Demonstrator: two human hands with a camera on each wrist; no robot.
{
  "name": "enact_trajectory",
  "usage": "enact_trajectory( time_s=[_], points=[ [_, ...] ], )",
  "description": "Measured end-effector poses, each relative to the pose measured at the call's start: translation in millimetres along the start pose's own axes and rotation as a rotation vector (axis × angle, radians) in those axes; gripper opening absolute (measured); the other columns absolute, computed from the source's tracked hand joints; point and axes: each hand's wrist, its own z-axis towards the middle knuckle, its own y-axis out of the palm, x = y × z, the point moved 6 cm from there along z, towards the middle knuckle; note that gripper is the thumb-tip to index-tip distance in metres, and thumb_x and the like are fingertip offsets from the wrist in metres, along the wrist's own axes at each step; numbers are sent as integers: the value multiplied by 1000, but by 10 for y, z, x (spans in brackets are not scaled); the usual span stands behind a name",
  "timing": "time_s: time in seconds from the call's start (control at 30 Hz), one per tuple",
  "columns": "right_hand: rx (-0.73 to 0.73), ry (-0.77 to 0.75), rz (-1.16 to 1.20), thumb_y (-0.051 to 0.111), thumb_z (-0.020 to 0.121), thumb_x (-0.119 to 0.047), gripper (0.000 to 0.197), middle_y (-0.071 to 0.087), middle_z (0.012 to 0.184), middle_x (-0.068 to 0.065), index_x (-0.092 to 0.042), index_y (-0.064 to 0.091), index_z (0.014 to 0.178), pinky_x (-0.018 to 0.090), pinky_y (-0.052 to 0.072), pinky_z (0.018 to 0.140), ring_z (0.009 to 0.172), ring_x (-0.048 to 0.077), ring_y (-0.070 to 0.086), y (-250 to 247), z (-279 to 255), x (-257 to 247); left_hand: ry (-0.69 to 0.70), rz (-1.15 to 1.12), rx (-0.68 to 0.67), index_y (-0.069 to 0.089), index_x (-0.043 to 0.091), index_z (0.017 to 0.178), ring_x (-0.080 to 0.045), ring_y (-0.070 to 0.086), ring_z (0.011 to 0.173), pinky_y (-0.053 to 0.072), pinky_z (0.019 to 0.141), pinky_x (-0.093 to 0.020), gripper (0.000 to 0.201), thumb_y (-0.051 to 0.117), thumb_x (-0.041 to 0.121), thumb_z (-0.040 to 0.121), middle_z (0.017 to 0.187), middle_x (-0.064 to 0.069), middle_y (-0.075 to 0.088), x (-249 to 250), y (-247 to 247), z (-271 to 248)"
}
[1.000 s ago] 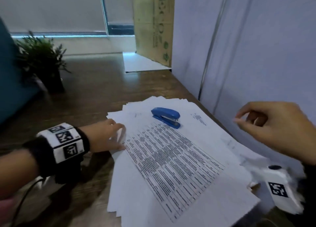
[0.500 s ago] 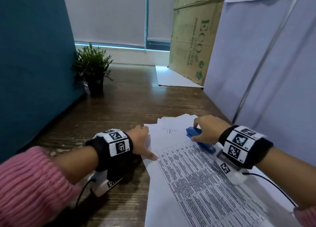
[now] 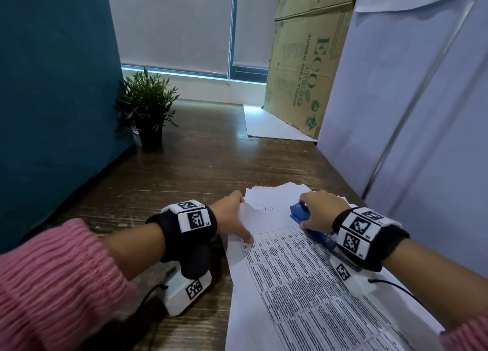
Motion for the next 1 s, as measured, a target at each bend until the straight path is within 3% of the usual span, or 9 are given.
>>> enact_trajectory(
  time_s=[0.17, 0.33, 0.47, 0.6, 0.7, 0.77, 0.83, 0.93, 1.0],
  points=[
    [5, 28, 90, 71, 76, -32, 41, 64, 110, 4, -14, 59, 111, 30, 47, 74, 97, 22, 61, 15, 25, 58, 0, -89, 6, 28, 22, 135, -23, 52, 107, 51, 83, -33, 90, 85, 15, 65, 126, -7, 48, 35, 42, 13],
    [22, 87, 154, 71, 76, -33, 38, 65, 105, 4, -14, 61, 107, 31, 51, 77, 93, 22, 62, -30, 58, 272, 81, -126, 61, 22, 22, 142, -24, 47, 121, 48, 95, -38, 101, 84, 8, 64, 142, -3, 38, 65, -14, -4],
    [96, 206, 112, 68, 77, -31, 30, 65, 101, 8, -12, 58, 98, 30, 48, 69, 83, 25, 58, -106, 74, 646, 165, -150, 188, 23, 21, 144, -21, 43, 125, 40, 96, -25, 103, 83, 3, 63, 142, -4, 39, 69, -273, -78],
    [2, 270, 49, 65, 79, -32, 26, 65, 96, 10, -10, 57, 90, 29, 47, 68, 79, 26, 56, 38, 67, 886, 267, -176, 338, 23, 24, 144, -15, 39, 122, 36, 93, -23, 107, 84, 0, 60, 144, -3, 37, 65, -730, -227],
    [-19, 267, 99, 55, 89, -44, 44, 63, 109, 12, -6, 60, 109, 31, 46, 78, 97, 28, 59, 32, 27, 917, 340, -204, 464, 24, 24, 145, -9, 35, 119, 30, 93, -17, 106, 84, -1, 60, 142, 1, 36, 108, -1149, -407],
    [104, 199, 380, 41, 91, -59, 62, 59, 120, 7, -8, 55, 122, 33, 42, 90, 111, 26, 55, -173, -21, 781, 396, -239, 550, 24, 27, 145, -9, 33, 124, 27, 97, -16, 105, 83, 0, 61, 141, 3, 34, 180, -1432, -559],
    [200, 59, 928, 42, 79, -72, 70, 62, 107, -3, -16, 58, 117, 29, 44, 87, 103, 21, 57, -472, -153, 527, 456, -253, 627, 24, 29, 145, -2, 28, 127, 23, 98, -8, 104, 83, 4, 63, 144, 9, 29, 281, -1694, -711],
    [250, -201, 1462, 61, 77, -51, 36, 67, 79, -10, -20, 62, 95, 12, 50, 65, 79, 11, 64, -940, -372, 241, 552, -287, 751, 22, 28, 146, 7, 24, 125, 20, 94, 5, 104, 83, 12, 63, 148, 14, 24, 475, -2003, -979],
    [331, -280, 1430, 76, 71, -32, 33, 72, 90, -10, -17, 64, 98, 15, 53, 76, 89, 9, 67, -1188, -487, 176, 579, -354, 855, 23, 27, 147, 6, 23, 126, 21, 98, 1, 105, 83, 19, 61, 148, 14, 24, 562, -2131, -1131]
  ],
)
